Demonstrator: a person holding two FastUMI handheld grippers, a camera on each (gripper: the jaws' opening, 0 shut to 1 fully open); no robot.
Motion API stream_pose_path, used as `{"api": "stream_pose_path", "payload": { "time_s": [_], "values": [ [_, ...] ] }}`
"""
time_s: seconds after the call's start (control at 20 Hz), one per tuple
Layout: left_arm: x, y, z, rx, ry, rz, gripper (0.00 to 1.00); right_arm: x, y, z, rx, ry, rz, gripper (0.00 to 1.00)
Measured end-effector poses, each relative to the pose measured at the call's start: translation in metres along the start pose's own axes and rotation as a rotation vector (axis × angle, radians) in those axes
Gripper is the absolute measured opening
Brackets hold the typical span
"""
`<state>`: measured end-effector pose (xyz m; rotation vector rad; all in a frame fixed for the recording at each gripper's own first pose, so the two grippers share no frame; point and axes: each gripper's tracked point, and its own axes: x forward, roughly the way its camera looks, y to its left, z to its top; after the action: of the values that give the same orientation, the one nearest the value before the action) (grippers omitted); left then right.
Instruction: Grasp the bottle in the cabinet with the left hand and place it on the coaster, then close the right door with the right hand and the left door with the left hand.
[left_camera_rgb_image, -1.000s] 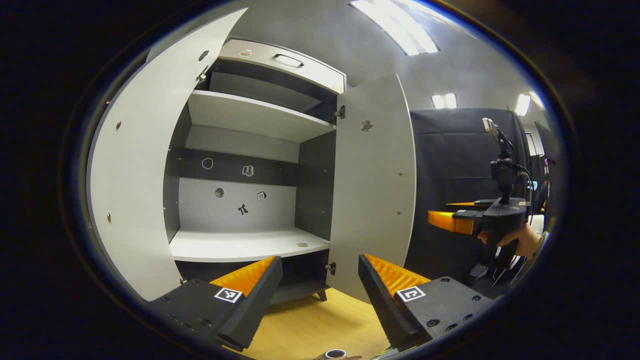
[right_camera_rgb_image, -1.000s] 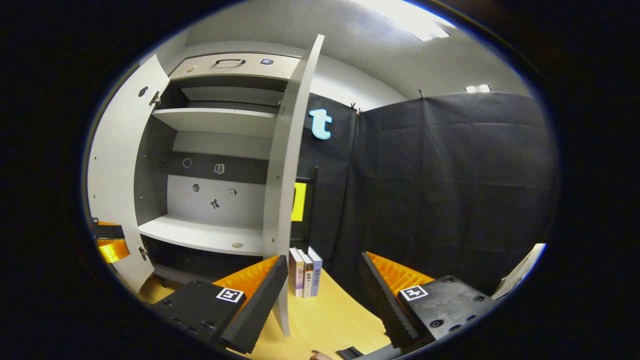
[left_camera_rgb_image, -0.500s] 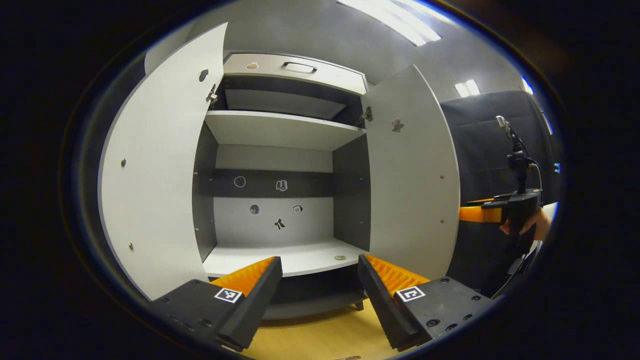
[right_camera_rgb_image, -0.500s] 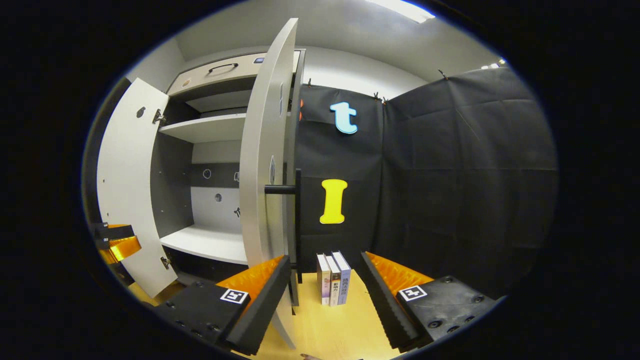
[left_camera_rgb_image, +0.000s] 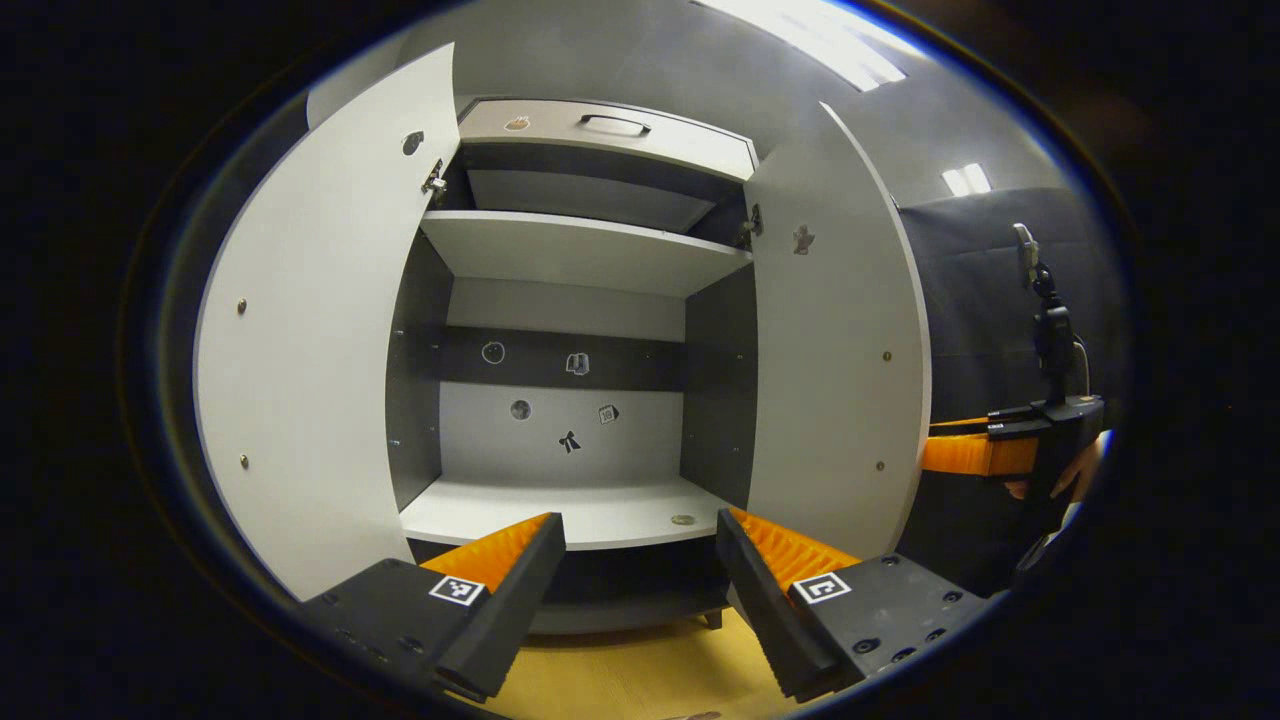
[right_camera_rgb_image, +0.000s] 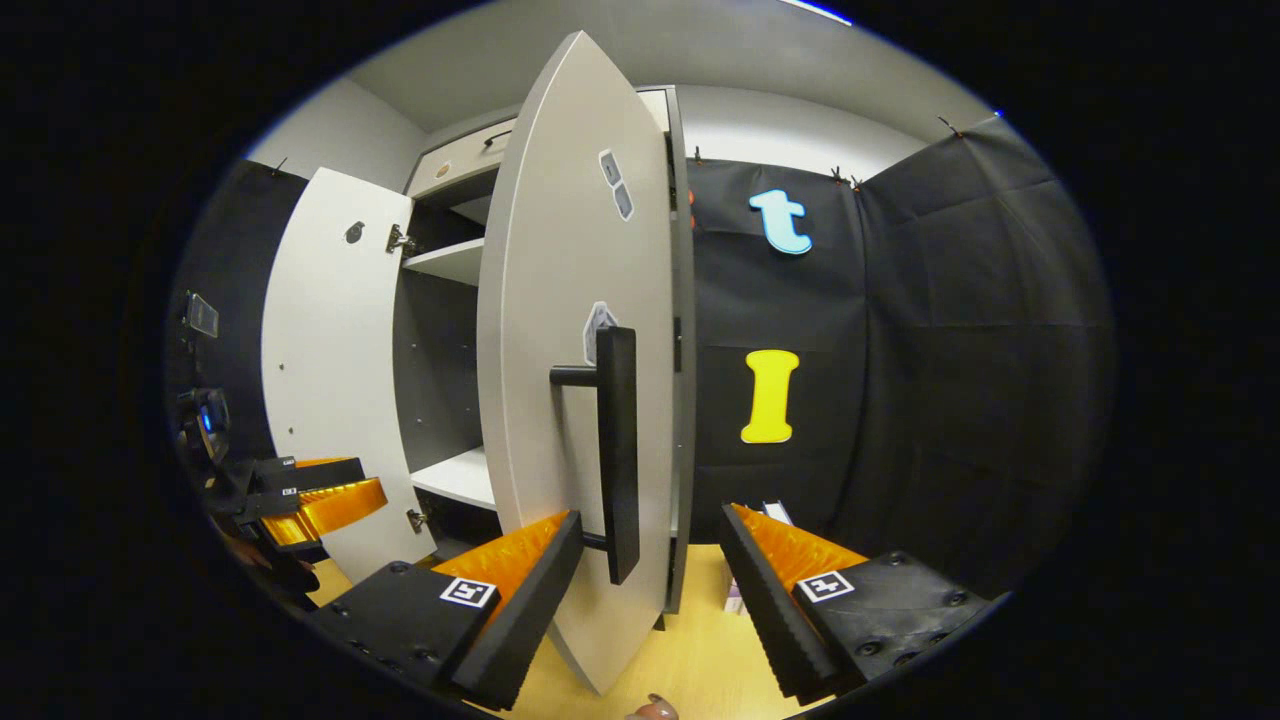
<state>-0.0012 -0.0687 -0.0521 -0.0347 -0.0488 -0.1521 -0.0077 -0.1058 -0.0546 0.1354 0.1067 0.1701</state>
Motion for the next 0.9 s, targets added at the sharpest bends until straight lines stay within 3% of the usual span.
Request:
{"api": "stream_pose_path", "payload": {
  "time_s": [0.35, 0.9],
  "values": [
    [-0.026, 0.049, -0.004, 0.006, 0.033, 0.1, 0.96, 0.032, 0.052, -0.006, 0.029, 0.004, 0.081, 0.93],
    [-0.109, 0.168, 0.021, 0.011, 0.006, 0.324, 0.96, 0.092, 0.117, -0.025, -0.049, 0.011, 0.08, 0.94]
  ]
}}
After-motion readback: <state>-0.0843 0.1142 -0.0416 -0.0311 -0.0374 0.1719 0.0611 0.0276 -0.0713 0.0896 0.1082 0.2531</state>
